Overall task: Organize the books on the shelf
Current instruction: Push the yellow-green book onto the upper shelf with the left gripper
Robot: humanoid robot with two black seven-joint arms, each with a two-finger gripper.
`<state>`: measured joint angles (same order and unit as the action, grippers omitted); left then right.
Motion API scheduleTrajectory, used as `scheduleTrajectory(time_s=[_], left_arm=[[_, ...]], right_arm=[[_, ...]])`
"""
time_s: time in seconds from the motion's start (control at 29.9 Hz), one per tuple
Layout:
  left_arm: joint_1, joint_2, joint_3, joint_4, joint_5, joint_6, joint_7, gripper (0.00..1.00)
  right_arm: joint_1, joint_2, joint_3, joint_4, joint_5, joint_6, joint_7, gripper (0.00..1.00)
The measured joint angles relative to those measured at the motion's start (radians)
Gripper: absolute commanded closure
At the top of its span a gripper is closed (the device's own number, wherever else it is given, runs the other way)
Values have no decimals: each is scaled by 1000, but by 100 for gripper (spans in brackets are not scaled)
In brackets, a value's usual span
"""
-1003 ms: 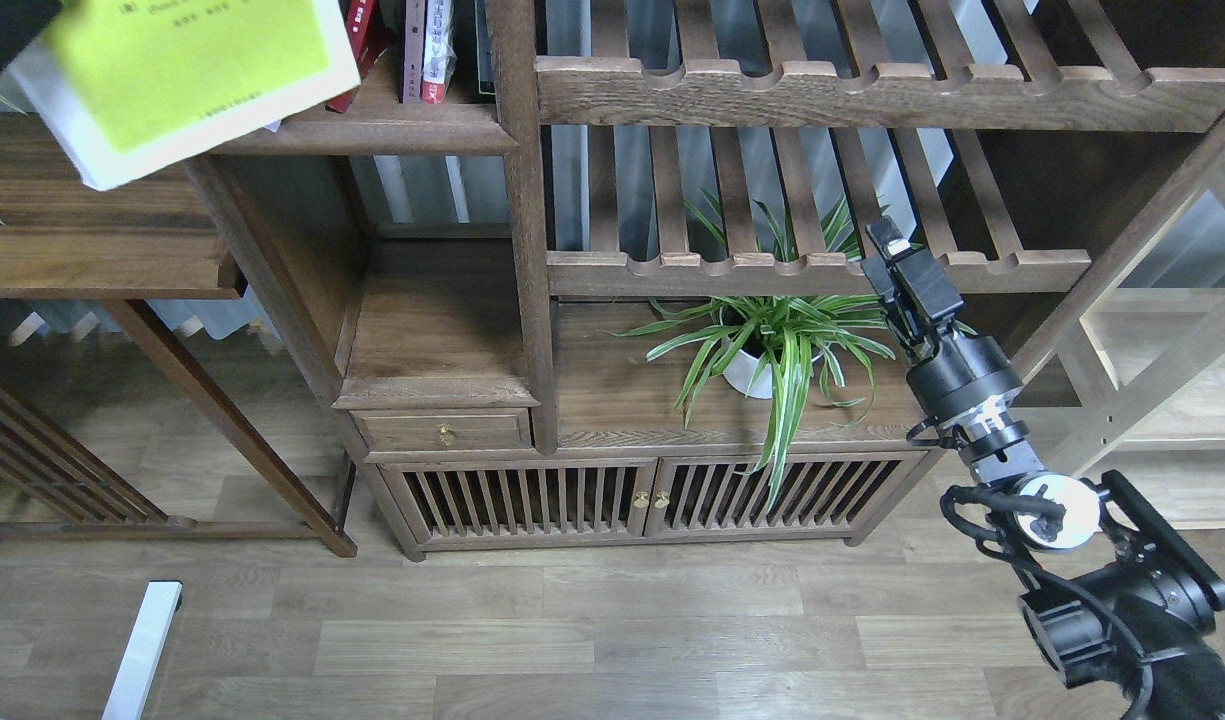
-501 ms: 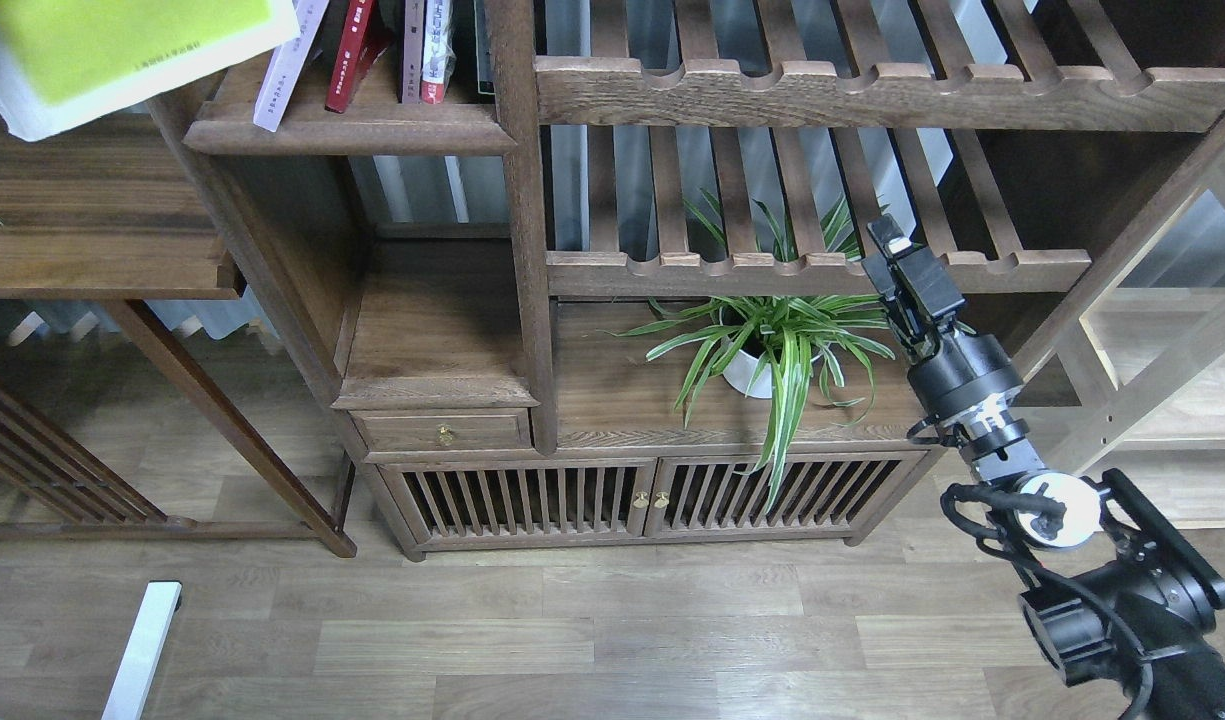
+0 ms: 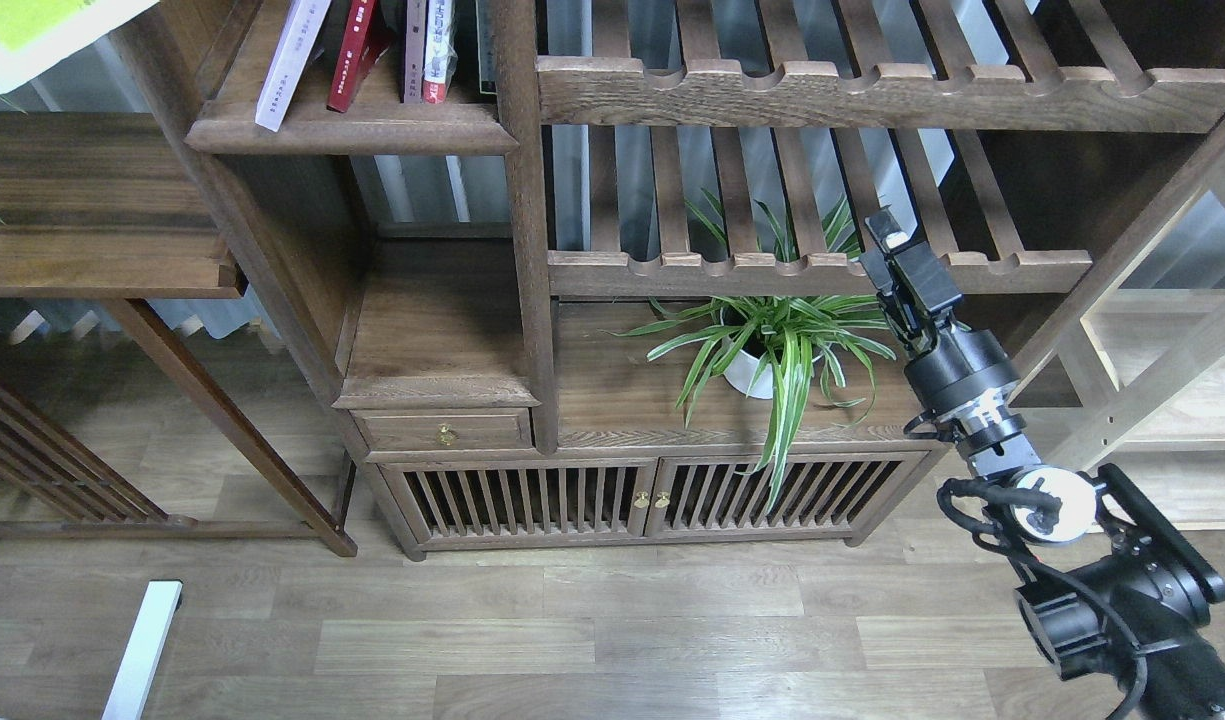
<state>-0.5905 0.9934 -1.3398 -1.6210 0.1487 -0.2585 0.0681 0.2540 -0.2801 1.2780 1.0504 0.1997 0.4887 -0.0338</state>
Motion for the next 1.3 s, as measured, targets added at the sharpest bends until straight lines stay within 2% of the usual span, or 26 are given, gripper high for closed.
scheduleTrajectory(time_s=[0.27,0.57,0.77,1.04,1.3], left_arm=[[-23,-202,1,14,126,138,-1,98],[-126,-340,52,113,239,175,9,98],[-201,-362,122,177,249,210,9,98],[-242,-401,132,224,283,270,1,98],[-337,-456,188,287,330,285,1,97]], right_arm=[[28,3,11,-34,5,0,0,16],[32,3,19,-55,13,0,4,16],[52,4,20,-66,22,0,8,17],[54,4,21,-72,38,0,11,17],[48,0,31,-72,51,0,12,17]])
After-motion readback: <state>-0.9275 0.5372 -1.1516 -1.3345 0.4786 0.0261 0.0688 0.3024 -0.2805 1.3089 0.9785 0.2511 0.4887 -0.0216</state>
